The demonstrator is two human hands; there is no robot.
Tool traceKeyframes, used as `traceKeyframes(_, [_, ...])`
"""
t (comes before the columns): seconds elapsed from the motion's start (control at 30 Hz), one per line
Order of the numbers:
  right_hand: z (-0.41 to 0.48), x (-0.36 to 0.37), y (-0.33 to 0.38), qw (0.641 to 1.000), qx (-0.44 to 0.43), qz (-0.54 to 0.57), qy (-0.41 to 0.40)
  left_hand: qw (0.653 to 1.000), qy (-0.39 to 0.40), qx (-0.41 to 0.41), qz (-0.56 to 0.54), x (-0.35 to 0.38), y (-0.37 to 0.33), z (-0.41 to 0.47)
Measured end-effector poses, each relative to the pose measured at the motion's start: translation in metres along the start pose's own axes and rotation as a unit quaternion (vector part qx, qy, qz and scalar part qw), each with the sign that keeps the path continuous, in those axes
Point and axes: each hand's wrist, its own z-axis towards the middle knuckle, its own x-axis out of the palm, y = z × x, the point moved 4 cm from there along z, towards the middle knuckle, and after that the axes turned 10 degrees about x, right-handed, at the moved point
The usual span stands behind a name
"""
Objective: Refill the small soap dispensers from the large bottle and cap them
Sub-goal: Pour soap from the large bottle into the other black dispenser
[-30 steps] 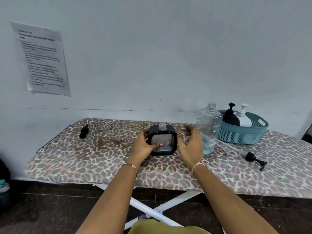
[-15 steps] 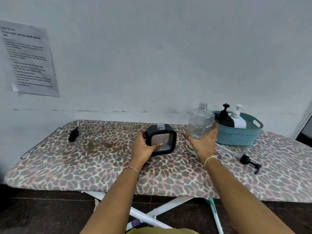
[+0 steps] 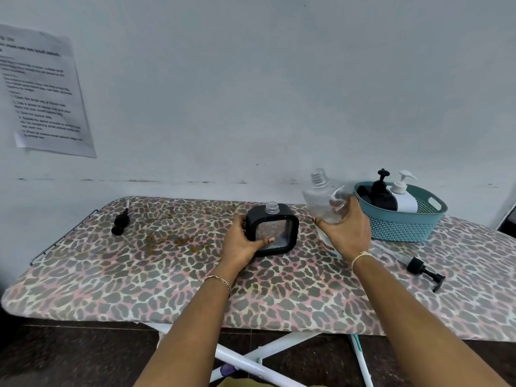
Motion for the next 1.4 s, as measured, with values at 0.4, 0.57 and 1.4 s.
traceKeyframes(0.4, [-0.008, -0.013, 0.030, 0.959, -0.137, -0.248, 0.024, 0.999, 0.037, -0.001, -0.020, -0.004, -0.002, 0.002])
traceKeyframes(0.57, [-0.004, -0.015, 0.043, 0.936, -0.179, -0.300, 0.033, 0.997, 0.059, -0.015, -0.039, -0.007, -0.003, 0.002])
traceKeyframes(1.4, [0.009, -0.011, 0.070, 0.880, -0.267, -0.392, 0.022, 0.994, 0.092, -0.024, -0.053, -0.010, 0.006, 0.010])
